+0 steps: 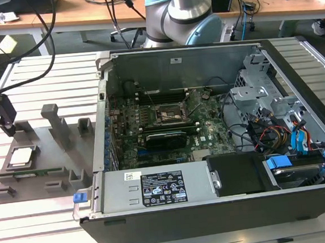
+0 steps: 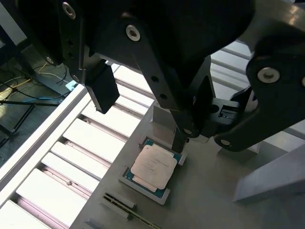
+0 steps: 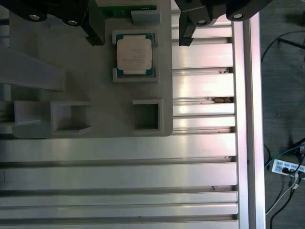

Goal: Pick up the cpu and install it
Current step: 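Pick up the cpu and move it towards the insertion slot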

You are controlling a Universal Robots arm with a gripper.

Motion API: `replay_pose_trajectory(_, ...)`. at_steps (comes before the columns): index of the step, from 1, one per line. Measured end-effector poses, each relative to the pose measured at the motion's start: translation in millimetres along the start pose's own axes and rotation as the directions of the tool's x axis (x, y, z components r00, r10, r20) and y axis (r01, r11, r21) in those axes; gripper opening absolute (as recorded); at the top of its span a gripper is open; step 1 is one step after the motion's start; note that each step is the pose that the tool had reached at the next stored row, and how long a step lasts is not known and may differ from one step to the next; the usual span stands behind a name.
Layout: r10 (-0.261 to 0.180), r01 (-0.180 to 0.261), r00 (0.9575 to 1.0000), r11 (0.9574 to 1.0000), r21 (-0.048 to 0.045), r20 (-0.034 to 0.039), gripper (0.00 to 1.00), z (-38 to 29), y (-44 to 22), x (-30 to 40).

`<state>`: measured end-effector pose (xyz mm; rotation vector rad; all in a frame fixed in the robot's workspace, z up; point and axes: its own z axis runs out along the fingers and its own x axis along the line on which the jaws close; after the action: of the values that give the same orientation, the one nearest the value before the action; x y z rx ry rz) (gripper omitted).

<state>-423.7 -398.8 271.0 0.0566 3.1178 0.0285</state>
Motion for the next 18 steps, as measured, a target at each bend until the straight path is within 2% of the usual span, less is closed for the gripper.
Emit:
replay_pose_trajectory(2,0.000,0.000,1.0000,1.0000,0.0024,0.0000,0.72,1.4,0.0,-2.6)
replay_pose_trajectory(5,-0.009,0.009,1.0000,0.9999,0.0117,0.0001,0.72,3.1,0.3,-7.9)
replay_pose_trajectory(10,-0.048,0.048,0.9988,0.9986,0.0197,-0.0006,0.72,4.9,0.2,-8.7)
replay_pose_trajectory(18,-0.055,0.055,0.9985,0.9983,0.0205,-0.0006,0.72,11.3,0.1,-8.5)
